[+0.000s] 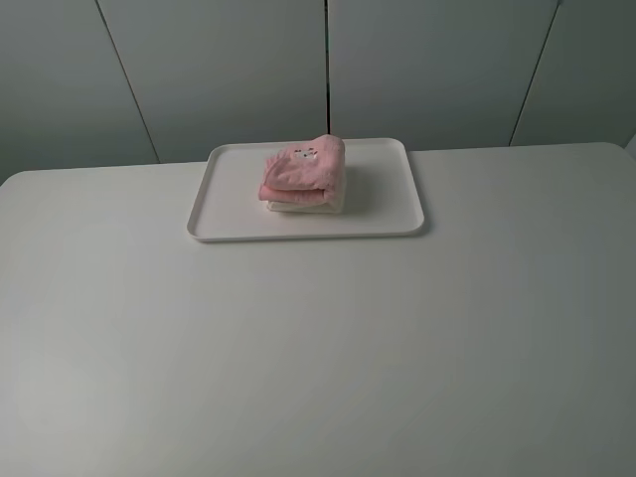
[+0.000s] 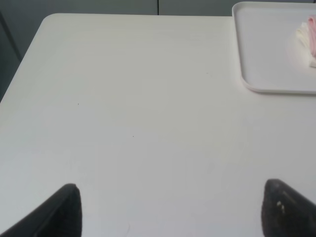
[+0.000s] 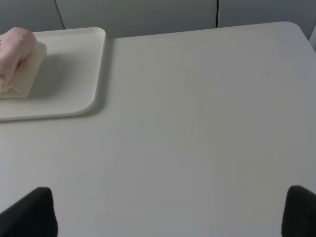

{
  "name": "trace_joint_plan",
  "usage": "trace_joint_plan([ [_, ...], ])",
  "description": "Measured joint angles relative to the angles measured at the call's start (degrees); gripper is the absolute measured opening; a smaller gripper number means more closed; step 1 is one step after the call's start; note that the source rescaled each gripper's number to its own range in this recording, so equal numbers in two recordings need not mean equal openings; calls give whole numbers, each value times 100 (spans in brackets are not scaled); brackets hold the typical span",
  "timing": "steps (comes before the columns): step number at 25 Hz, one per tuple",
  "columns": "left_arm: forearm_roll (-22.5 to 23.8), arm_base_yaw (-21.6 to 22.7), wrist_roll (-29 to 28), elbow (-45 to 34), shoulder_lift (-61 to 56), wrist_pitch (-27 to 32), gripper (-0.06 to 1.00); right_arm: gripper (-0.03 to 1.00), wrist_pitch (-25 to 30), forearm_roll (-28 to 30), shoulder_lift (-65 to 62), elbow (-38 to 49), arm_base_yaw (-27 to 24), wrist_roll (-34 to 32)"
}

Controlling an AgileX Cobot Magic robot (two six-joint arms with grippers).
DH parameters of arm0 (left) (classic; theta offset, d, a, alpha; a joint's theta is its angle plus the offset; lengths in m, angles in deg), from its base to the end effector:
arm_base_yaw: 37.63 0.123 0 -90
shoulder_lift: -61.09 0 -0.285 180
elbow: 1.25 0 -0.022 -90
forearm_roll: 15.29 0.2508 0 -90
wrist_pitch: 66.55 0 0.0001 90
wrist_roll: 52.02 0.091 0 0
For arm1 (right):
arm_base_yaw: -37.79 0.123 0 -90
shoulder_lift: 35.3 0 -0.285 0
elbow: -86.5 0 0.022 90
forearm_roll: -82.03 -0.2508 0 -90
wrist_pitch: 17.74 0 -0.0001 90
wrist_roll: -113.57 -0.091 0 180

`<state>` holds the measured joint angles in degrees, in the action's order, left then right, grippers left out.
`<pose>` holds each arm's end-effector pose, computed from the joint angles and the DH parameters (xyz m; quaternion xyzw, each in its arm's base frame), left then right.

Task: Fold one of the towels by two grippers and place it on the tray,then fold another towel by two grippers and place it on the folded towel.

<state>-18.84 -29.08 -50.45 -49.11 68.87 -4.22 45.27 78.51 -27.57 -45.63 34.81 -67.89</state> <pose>-0.0067 -0.0061 0.2787 -0.0503 0.8551 0.0146 0.5157 -0.0079 0.0054 0.2776 0.0313 0.8589 0.0239 0.5106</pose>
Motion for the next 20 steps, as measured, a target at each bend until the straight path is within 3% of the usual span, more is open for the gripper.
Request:
trace_joint_plan([
  [20, 0, 0, 4, 0, 0, 0, 95, 98, 0, 0, 0, 0, 0, 0],
])
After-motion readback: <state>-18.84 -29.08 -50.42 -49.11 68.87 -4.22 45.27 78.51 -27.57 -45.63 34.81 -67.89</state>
